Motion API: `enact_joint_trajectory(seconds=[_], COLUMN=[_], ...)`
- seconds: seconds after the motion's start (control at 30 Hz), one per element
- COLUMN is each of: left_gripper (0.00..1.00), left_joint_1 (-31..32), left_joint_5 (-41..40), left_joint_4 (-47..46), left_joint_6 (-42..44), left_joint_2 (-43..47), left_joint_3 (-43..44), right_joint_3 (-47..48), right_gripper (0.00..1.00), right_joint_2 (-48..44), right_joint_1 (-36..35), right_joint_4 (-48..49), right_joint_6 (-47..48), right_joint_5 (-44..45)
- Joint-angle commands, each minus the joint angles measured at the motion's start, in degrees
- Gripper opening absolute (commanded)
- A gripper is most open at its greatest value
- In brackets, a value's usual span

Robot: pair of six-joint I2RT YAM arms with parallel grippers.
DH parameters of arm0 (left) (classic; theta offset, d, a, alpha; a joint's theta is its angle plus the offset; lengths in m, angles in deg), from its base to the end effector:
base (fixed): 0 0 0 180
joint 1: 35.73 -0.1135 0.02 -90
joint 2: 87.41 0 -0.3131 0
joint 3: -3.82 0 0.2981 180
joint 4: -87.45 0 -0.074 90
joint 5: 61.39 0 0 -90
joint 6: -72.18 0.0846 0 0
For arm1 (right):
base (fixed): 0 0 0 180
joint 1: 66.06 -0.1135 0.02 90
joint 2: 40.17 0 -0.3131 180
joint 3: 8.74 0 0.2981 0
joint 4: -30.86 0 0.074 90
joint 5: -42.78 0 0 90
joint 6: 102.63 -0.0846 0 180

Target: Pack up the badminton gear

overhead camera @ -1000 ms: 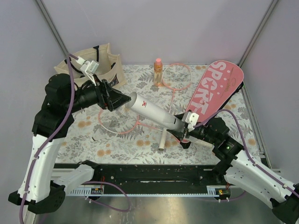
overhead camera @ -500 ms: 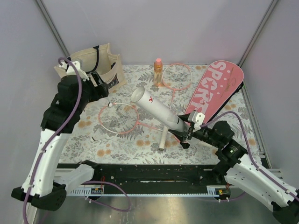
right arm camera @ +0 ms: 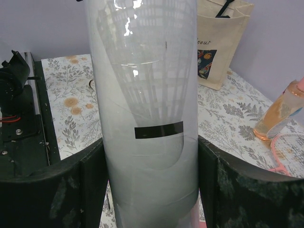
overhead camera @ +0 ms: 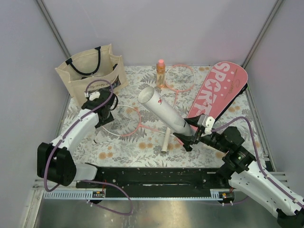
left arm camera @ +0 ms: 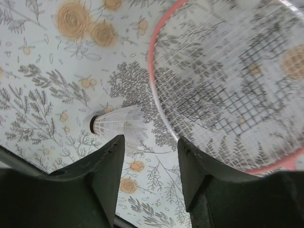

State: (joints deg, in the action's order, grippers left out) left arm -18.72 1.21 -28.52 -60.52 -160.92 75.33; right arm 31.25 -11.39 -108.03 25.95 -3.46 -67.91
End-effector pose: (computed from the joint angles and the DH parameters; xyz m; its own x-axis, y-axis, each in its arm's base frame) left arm 0.2883 -0.0475 0.2671 -0.6970 -0.4164 -0.5837 -0.5331 0.8454 0.0335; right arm 0.1214 0.1494 0.3390 0.2219 -0.0010 -0.9751 -0.8624 0.4665 -0.1967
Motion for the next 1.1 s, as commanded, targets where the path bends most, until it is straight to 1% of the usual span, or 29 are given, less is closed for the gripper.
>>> enact_joint_trajectory(seconds=[0.0, 0.17, 0.37, 0.5, 0.6, 0.67, 0.73, 0.83, 0.87, 0.9, 1.07], left_gripper=[0.51, 0.50, 0.48, 0.47, 0.44, 0.38, 0.29, 0.10, 0.02, 0.00, 0.00], left_joint_1=[-0.14, -0.14, -0.23, -0.32, -0.49, -0.84, -1.02, -1.19, -1.11, -1.19, -1.20], left_joint_5=[-5.11, -6.26, -10.57, -10.49, -9.87, -9.69, -8.91, -7.41, -7.06, -6.62, -2.67], left_joint_4=[1.63, 2.07, 4.09, 3.91, 3.21, 2.77, 2.68, 2.95, 2.95, 3.03, 6.63], left_joint_6=[-5.72, -7.05, -9.68, -10.91, -11.00, -11.09, -10.83, -10.13, -10.12, -10.04, -9.77], left_joint_2=[-3.20, -7.95, -10.24, -11.03, -12.09, -12.79, -13.14, -11.57, -10.26, -8.85, -1.56], left_joint_3=[-2.33, -3.21, -4.79, -6.20, -6.81, -7.16, -7.25, -7.34, -7.34, -7.25, -2.69], right_joint_3=[-0.25, -0.35, -0.34, -0.26, -0.17, -0.08, -0.08, -0.17, 0.01, 0.27, 0.71], right_gripper=[0.46, 0.46, 0.46, 0.46, 0.46, 0.46, 0.47, 0.47, 0.47, 0.47, 0.47], right_joint_2=[-1.27, -1.18, -1.70, -1.79, -1.53, -1.79, -2.05, -1.88, -1.53, -1.01, -0.91], right_joint_1=[-0.03, -0.04, 0.05, 0.05, -0.04, 0.05, -0.04, 0.05, -0.03, 0.05, -0.04], right_joint_4=[6.13, 6.40, 5.96, 5.87, 5.69, 5.61, 5.52, 5.78, 5.78, 5.43, 4.72], right_joint_6=[-1.43, -1.96, -2.14, -2.14, -2.22, -2.22, -2.23, -2.22, -2.14, -2.14, -2.40], right_joint_5=[-0.93, -1.20, -1.37, -1.02, -1.11, -1.11, -1.02, -0.85, -0.85, -0.85, -0.94])
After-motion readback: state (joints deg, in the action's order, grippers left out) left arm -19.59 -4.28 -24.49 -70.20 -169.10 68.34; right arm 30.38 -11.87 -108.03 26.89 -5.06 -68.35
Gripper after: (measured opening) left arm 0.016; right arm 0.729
